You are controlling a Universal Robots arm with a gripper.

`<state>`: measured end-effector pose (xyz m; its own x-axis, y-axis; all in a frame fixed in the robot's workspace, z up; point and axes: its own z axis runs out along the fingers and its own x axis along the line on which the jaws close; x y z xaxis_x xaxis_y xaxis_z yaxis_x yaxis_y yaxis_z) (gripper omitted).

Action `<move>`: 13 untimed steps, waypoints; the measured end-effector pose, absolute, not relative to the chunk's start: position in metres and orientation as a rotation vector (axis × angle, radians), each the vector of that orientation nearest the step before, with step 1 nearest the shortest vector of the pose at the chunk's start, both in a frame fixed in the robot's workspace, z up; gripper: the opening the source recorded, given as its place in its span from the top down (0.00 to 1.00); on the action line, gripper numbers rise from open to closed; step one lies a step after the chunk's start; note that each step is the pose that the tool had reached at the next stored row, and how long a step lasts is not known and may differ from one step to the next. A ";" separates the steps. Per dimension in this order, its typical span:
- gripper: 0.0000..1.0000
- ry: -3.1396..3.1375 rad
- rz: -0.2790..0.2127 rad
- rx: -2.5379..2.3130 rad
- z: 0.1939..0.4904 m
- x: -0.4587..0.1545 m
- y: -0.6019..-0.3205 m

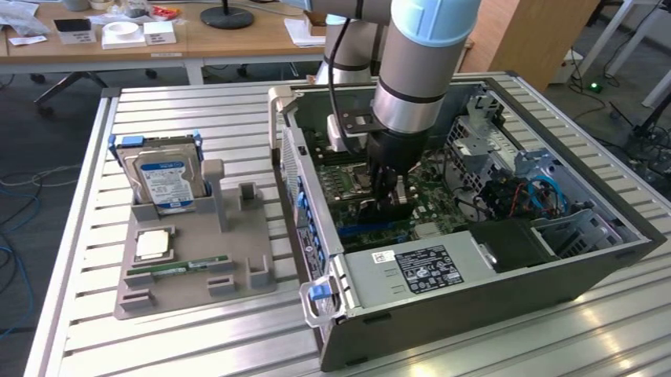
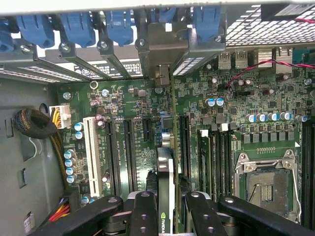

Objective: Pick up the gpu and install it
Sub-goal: 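Insert the gpu into the slot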

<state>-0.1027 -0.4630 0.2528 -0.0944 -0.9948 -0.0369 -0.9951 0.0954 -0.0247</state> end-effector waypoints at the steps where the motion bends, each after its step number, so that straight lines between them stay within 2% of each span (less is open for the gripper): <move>1: 0.73 2.292 0.010 -2.084 0.253 -0.103 -0.463; 13: 0.73 2.292 0.010 -2.084 0.253 -0.103 -0.463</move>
